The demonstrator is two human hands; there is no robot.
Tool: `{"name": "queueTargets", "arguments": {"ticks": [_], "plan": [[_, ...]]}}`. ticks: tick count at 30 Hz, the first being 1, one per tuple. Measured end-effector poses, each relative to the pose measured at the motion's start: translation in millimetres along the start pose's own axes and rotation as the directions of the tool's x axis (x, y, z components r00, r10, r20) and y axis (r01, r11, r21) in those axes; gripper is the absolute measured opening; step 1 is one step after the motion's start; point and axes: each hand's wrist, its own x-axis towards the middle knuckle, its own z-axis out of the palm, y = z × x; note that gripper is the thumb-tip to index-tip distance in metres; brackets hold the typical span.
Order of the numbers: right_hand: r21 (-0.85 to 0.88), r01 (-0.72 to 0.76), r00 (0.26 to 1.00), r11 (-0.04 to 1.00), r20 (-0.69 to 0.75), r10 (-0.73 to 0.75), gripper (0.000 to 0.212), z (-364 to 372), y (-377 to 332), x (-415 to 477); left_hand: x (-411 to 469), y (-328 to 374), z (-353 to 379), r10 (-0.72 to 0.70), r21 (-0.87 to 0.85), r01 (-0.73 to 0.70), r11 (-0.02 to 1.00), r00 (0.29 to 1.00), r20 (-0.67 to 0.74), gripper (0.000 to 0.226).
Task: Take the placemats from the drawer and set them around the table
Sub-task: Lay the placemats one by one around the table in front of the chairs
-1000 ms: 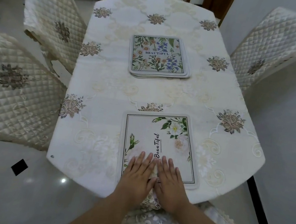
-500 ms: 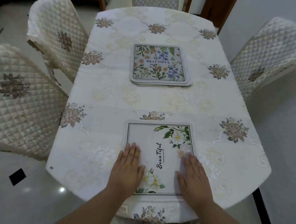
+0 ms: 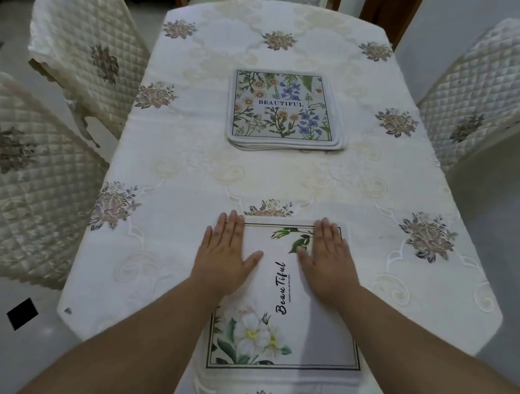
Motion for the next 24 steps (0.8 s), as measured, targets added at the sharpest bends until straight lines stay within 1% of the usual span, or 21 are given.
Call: {"name": "queueTargets", "arguments": {"ticks": [3,7,9,11,12,13,15,16,17,18,20,22,24], "plan": [[0.028,-0.094,0.995,0.995,-0.012,0.094,0.081,-11,23,-4,-6,-15,-2,-0.068,-0.032,0.068,0.997,0.998,-0.001,0.088],[0.017,-0.118,0.99,0.993,0.082,0.116,0.082,-19,25,-1,-18,-16,-4,-0.132,-0.067,0.135,0.989,0.991,0.034,0.08],[0.075,-0.171,0.975,0.982,0.155,0.158,0.083,-24,20,6,-26,-15,-7,-0.141,-0.092,0.146,0.985,0.988,0.064,0.077],[0.167,-0.252,0.948,0.953,0.239,0.209,0.084,-33,15,3,-38,-16,-11,-0.123,-0.116,0.135,0.984,0.987,0.106,0.075],[0.219,-0.271,0.944,0.937,0.252,0.214,0.078,-36,13,-3,-47,-18,-13,-0.114,-0.128,0.13,0.983,0.985,0.128,0.074],[0.267,-0.264,0.951,0.927,0.233,0.203,0.066,-39,9,-14,-58,-19,-14,-0.103,-0.14,0.124,0.982,0.984,0.147,0.073],[0.296,-0.209,0.971,0.932,0.173,0.163,0.042,-44,-1,-41,-81,-20,-19,-0.074,-0.186,0.108,0.977,0.981,0.181,0.073],[0.3,-0.183,0.977,0.936,0.16,0.139,0.036,-45,-6,-54,-92,-20,-22,-0.067,-0.226,0.11,0.968,0.979,0.193,0.07],[0.316,-0.171,0.979,0.933,0.165,0.123,0.036,-47,-15,-68,-103,-21,-28,-0.07,-0.276,0.121,0.954,0.979,0.19,0.066],[0.34,-0.173,0.977,0.924,0.179,0.117,0.042,-49,-23,-81,-114,-23,-35,-0.081,-0.33,0.138,0.934,0.98,0.182,0.06],[0.394,-0.219,0.966,0.892,0.213,0.143,0.052,-57,-42,-102,-132,-29,-51,-0.102,-0.429,0.161,0.889,0.982,0.156,0.054],[0.449,-0.231,0.966,0.863,0.21,0.15,0.05,-68,-65,-118,-147,-39,-67,-0.093,-0.479,0.153,0.864,0.985,0.146,0.052],[0.481,-0.216,0.974,0.85,0.169,0.152,0.041,-78,-93,-131,-157,-56,-81,-0.069,-0.492,0.123,0.862,0.99,0.126,0.047]]}}
